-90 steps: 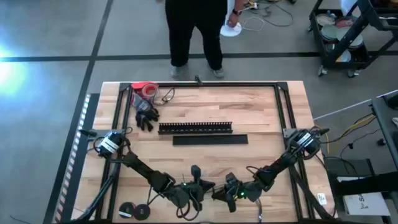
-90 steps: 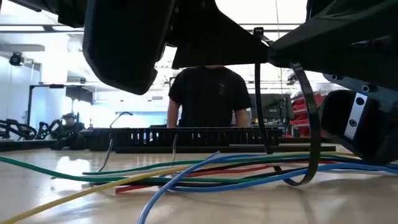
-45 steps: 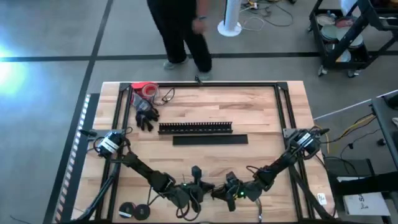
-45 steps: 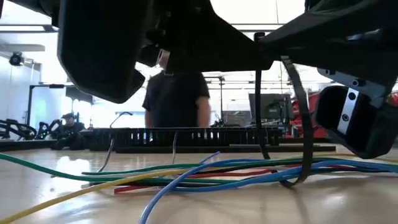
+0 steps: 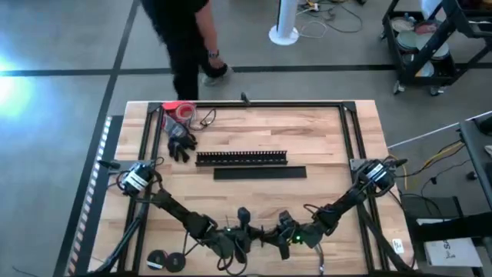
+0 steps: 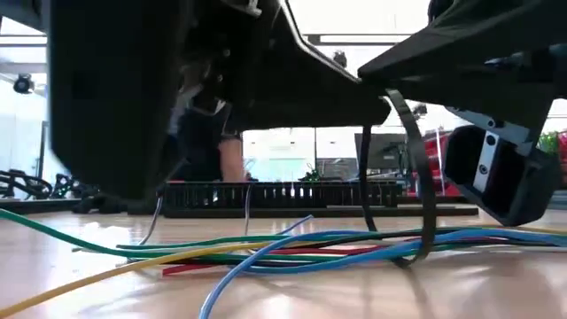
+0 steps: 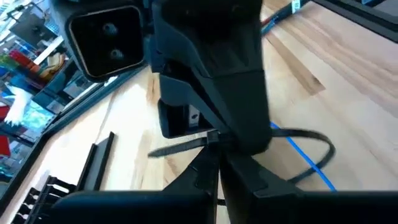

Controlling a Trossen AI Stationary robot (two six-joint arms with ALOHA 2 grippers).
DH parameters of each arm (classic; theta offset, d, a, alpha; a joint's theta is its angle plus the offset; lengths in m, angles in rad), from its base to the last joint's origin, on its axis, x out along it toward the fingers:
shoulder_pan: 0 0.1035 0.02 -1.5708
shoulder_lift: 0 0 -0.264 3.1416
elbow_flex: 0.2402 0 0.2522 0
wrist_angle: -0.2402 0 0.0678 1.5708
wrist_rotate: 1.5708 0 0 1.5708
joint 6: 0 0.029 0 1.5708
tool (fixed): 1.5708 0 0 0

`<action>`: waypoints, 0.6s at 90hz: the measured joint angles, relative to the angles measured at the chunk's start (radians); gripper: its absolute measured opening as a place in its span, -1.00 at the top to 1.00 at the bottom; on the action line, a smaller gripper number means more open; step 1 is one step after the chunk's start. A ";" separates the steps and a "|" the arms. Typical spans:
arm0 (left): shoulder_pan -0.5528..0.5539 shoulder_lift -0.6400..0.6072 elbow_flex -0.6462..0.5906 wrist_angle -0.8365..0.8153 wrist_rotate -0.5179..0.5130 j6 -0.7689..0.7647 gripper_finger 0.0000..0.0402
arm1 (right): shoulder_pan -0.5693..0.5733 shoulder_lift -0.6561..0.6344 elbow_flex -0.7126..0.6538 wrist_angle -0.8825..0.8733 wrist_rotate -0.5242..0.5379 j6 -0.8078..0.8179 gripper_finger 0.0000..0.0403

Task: Ziptie cables
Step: Wrap the cable wires with the black zip tie

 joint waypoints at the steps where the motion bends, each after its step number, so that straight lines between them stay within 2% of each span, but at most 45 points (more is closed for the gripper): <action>1: 0.000 0.000 0.000 0.000 0.001 0.000 1.00 | 0.000 0.000 0.000 0.000 0.001 0.001 1.00; 28: -0.009 0.001 0.000 0.010 0.002 -0.002 1.00 | -0.001 0.000 0.000 0.002 0.006 -0.009 1.00; 39: -0.010 0.001 0.000 0.012 0.012 -0.008 1.00 | -0.002 0.000 0.000 0.002 -0.023 -0.031 0.99; 54: -0.011 0.003 0.000 0.013 0.019 -0.008 1.00 | -0.004 -0.015 0.000 -0.013 -0.076 -0.041 0.80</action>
